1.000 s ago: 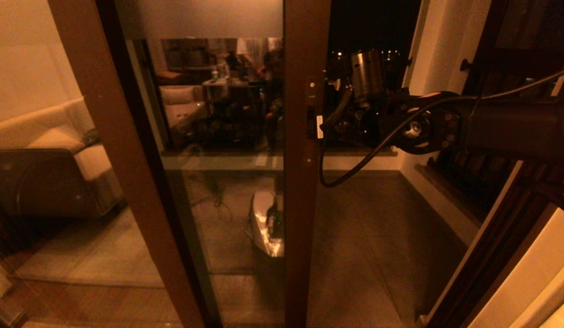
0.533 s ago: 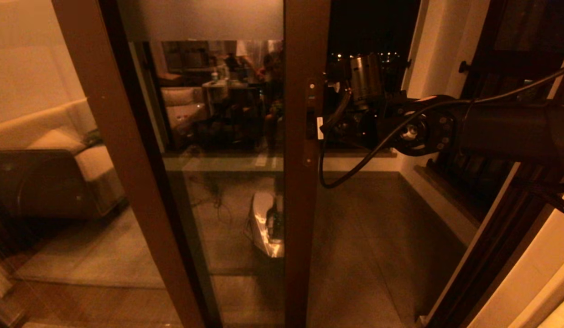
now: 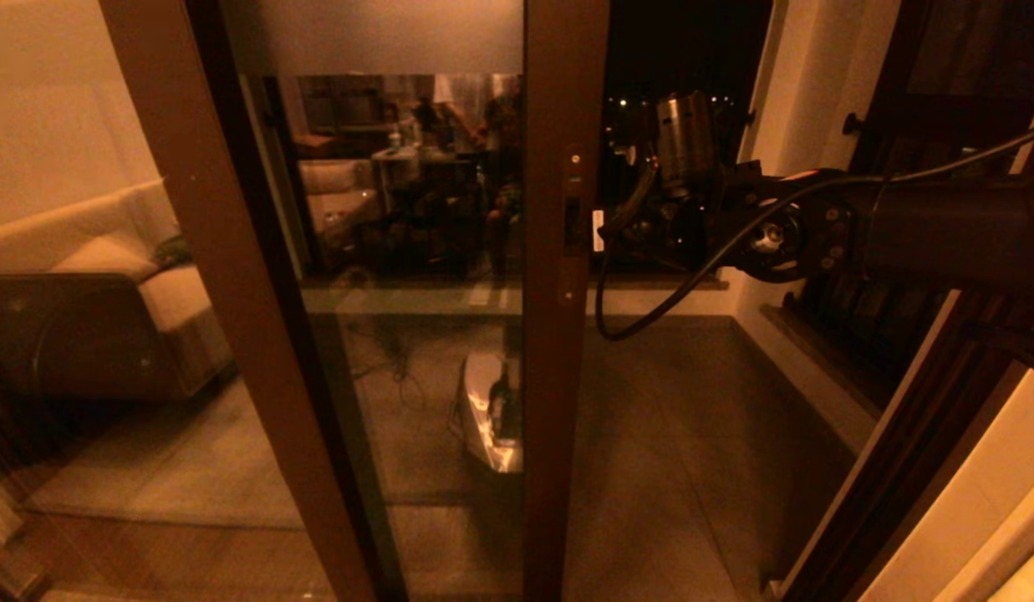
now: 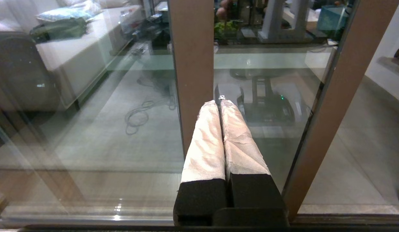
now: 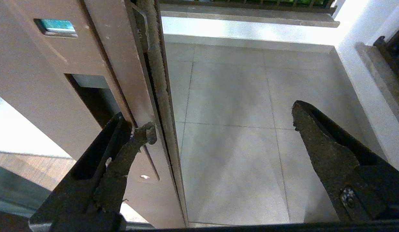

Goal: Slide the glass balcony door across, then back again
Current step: Close the slid door

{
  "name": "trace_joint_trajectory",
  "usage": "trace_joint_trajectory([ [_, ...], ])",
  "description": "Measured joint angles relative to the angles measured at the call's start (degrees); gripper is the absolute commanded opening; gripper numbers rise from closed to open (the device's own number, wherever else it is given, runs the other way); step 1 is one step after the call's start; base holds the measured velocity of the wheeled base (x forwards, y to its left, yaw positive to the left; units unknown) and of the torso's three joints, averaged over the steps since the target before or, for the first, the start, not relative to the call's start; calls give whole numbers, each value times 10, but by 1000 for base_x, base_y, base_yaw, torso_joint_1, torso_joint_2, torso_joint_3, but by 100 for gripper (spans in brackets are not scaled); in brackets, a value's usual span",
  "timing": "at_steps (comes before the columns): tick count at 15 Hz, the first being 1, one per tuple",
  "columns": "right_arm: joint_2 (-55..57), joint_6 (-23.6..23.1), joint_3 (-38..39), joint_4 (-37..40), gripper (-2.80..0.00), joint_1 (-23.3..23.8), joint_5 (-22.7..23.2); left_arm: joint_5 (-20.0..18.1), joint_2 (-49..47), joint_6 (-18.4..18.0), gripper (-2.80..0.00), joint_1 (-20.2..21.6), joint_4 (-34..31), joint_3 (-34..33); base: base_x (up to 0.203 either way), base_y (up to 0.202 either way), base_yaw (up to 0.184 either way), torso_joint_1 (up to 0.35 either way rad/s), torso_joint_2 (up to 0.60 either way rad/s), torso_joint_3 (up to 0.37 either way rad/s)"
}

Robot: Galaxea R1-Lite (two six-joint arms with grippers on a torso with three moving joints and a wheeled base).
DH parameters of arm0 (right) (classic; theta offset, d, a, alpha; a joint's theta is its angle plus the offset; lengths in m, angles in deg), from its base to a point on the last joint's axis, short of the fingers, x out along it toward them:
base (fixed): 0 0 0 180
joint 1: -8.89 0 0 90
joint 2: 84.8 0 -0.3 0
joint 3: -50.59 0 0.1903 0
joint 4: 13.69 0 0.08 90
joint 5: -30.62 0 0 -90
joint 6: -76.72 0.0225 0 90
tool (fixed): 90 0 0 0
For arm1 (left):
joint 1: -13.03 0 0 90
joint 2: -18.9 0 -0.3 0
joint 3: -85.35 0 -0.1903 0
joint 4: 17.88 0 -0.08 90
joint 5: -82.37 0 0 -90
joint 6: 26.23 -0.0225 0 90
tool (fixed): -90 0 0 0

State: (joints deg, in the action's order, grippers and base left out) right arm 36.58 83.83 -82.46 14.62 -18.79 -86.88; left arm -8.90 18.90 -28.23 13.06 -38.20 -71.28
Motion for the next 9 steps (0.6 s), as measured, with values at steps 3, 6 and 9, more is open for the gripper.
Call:
trace_joint_trajectory([
  [3,-4,0,5,0,0,2,0,0,0,0,-280,0,0,0,0,0,0,0,0,0],
  [6,-13,1,24,-5,0,4,0,0,0,0,-280,0,0,0,0,0,0,0,0,0],
  [9,-22,0,34,-3,0,5,-1,0,0,0,-280,0,0,0,0,0,0,0,0,0],
])
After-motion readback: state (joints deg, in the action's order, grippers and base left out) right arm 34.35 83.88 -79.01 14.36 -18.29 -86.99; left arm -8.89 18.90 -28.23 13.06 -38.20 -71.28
